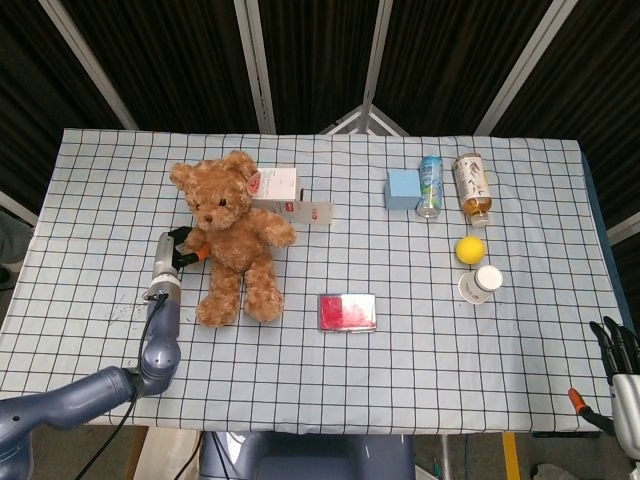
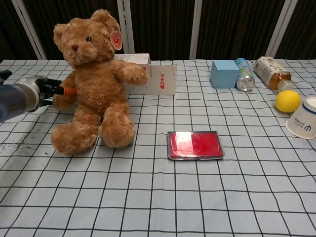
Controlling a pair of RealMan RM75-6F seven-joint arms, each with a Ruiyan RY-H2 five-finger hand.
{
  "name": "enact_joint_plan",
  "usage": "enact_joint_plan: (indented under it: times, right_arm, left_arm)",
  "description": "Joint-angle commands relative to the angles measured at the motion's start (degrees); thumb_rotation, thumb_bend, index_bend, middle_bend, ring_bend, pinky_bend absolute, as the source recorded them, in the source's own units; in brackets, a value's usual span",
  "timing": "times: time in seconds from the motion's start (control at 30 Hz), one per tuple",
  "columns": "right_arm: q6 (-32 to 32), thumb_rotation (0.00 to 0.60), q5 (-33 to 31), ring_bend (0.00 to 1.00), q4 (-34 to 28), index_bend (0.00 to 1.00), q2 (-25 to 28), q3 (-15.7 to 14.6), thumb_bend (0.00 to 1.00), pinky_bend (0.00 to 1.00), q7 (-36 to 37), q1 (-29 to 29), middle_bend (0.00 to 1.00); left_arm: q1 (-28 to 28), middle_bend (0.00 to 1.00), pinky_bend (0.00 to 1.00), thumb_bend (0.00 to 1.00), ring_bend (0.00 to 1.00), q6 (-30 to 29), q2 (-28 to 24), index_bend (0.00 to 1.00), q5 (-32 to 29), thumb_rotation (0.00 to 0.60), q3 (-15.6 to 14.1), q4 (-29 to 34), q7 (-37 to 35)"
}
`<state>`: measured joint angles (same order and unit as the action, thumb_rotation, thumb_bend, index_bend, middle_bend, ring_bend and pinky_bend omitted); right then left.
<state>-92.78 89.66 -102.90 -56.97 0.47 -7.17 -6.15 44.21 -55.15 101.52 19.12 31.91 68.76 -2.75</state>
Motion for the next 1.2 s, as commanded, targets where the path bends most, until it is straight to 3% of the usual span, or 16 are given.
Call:
enact_joint_plan:
  times: [0.03,0.27,0.7,1.2]
  right_arm:
    - [0.16,0.600,-0.09,0.07,-0.01,0.04,-0.06,-0.02,0.22,0.00,-0.12,0.06,0.06]
    - [0.23,0.600,-0.16,0.07,0.02,0.04,-0.09,-0.03,0.22,0.00,-0.22,0.08,0.06]
    - [0.34,0.600,0.03,0.07,-0.17,0.04,-0.13,-0.14,0.22,0.00,-0.45,0.14,0.06]
    - [0.19,0.600,0.09,0.07,-0.12,0.04,-0.09,-0.15,0.22,0.00,-0.46,0.09,0.06]
  left_arm:
    - [0.35,0.43,0.00,0.53,0.04,-0.42,0.05,0.48,0.65,0.600,0.48,1.02,0.32]
    - [0.91,0.43,0.00,0.53,0.04,-2.27,0.61,0.48,1.39,0.600,0.85,3.21,1.49]
    - [-0.11,0.43,0.00,0.53,0.04,-1.56,0.91,0.48,0.32,0.600,0.88,0.11,2.89]
    - [1.08,0.41,0.00,0.49,0.03,-5.83,2.22,0.45,3.12,0.600,1.73,4.52,4.67]
